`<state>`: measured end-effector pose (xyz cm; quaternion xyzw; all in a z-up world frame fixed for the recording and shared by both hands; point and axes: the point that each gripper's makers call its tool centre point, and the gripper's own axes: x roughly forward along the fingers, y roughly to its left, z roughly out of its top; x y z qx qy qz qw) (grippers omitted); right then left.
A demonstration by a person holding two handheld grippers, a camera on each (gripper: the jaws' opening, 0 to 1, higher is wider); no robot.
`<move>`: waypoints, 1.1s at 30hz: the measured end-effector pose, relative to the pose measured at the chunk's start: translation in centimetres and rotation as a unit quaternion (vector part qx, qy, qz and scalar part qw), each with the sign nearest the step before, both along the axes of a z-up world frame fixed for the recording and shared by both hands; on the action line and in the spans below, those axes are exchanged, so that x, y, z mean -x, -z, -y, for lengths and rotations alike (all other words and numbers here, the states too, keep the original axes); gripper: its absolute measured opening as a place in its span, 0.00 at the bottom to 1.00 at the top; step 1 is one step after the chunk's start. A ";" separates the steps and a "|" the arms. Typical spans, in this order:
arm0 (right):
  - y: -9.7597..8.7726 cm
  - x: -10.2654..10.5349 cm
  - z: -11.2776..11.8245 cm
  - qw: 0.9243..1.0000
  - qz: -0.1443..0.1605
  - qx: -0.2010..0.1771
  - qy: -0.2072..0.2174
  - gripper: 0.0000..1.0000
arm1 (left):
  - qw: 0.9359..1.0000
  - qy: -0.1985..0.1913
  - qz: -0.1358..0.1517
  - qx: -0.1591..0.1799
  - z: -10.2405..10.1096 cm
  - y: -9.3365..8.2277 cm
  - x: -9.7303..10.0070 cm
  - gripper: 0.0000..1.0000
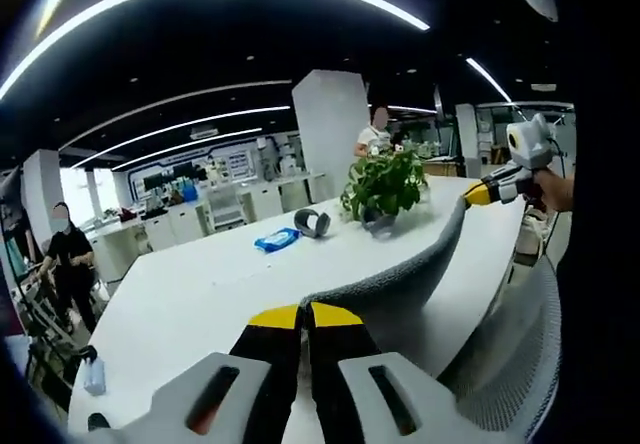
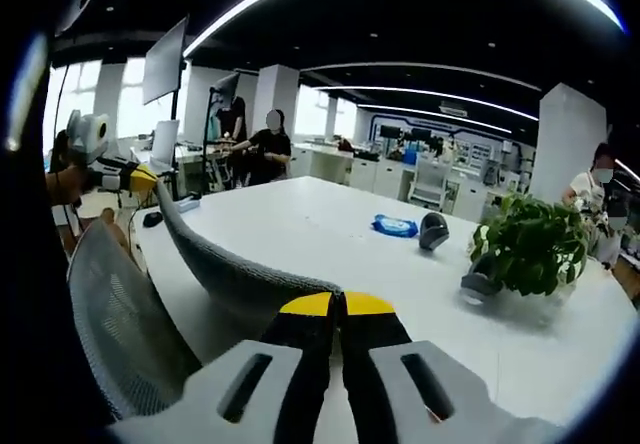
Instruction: Fold the towel on the table until its edges align and the towel forms a compact rectangular stack.
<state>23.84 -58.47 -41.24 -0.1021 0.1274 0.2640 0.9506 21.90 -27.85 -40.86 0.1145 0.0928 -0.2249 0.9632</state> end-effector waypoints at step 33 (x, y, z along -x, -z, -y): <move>10.6 -8.6 0.9 0.990 -0.135 0.046 -0.008 0.00 | 0.993 0.025 -0.108 -0.047 -0.4 7.5 -8.9 0.02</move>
